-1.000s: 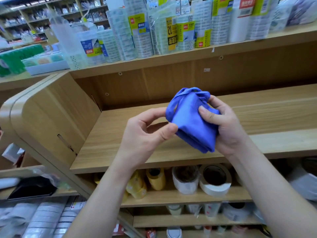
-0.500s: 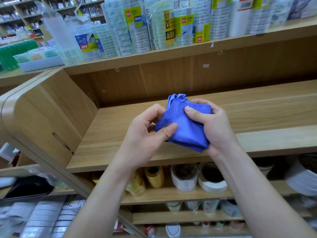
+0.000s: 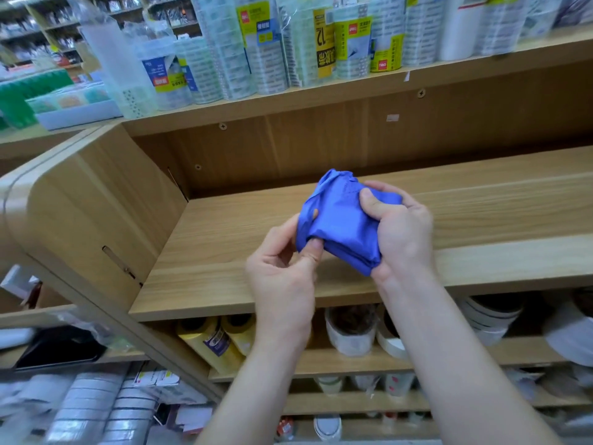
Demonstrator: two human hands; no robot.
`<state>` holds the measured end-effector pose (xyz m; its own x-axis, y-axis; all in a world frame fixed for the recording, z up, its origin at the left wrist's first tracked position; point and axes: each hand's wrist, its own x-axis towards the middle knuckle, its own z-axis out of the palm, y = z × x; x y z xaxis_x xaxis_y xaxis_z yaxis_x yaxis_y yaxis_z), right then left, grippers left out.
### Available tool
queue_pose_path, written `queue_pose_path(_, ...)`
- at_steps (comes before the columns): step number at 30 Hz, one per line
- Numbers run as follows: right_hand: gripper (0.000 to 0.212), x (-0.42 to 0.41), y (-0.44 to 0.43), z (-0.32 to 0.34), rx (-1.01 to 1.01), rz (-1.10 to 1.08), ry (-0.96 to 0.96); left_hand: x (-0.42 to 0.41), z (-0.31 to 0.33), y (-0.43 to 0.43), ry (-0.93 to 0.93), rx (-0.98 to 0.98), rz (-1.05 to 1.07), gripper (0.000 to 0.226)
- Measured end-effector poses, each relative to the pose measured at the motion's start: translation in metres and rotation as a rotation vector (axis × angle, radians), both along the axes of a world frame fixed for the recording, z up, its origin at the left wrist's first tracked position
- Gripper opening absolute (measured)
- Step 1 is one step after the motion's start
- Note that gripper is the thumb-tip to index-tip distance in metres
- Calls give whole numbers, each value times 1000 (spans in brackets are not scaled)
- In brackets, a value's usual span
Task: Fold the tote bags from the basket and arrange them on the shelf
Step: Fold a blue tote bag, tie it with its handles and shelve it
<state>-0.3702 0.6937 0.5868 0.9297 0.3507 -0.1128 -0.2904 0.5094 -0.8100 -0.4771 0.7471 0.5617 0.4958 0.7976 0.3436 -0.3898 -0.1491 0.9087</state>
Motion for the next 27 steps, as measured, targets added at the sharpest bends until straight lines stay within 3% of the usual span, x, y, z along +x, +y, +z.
queue_pose_path(3, 19, 1, 7, -4, -116, -200, -136, 4, -1, -10, 29, 20, 130, 30)
queue_pose_path(8, 15, 0, 17, -13, -368, -481, -530, 3, -3, -10, 223, 353, 278, 25)
queue_pose_path(12, 16, -2, 20, -23, -292, -491, -399, 4, -7, 1, 401, 969, 384, 17)
queue_pose_path(14, 15, -4, 19, -25, -192, -421, -303, 0, -8, 6, 416, 1048, 375, 17)
queue_pose_path(15, 12, -5, 17, -25, -149, -358, -289, -3, -6, 8, 399, 965, 337, 17)
queue_pose_path(18, 11, -6, 12, -26, -113, -141, -357, -9, 2, 14, 339, 421, 139, 31)
queue_pose_path(20, 11, -9, 11, -27, -145, -90, -419, -6, 8, 16, 315, 213, 129, 44)
queue_pose_path(23, 14, -14, 11, -27, -149, -91, -396, 0, 9, 24, 335, 132, 107, 43)
queue_pose_path(27, 41, -19, 9, -27, -134, -20, -404, -4, 8, 32, 414, 65, -68, 34)
